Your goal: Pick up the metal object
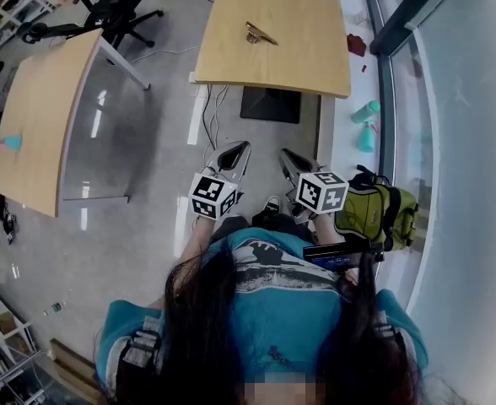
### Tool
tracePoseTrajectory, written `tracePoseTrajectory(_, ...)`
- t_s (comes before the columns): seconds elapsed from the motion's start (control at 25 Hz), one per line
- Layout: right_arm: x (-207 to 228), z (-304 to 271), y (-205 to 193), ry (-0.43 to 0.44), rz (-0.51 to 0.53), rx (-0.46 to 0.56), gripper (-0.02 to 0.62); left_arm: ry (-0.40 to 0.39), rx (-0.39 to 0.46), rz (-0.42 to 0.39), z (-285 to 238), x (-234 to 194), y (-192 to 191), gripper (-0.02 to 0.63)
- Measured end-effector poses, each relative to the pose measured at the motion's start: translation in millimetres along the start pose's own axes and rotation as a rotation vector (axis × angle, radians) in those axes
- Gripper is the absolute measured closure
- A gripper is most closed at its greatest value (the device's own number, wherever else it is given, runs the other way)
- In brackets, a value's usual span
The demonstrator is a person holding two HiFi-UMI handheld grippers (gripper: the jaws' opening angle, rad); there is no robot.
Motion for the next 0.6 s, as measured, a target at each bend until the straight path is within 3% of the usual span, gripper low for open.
tracePoseTrajectory(0.6,46,-17,17,0.036,-0.052,-0.033,0.575,0.034,-0.065,-0.002,-46,-4,0,0.606)
Point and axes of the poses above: the fingertips, and each gripper's own axes: z backward along the fingers, x to its right, y out of its top, the point moved 5 cm from there along z, backward along the fingers, and after that the axes turned 4 degrees about x, right-handed, at the moved point
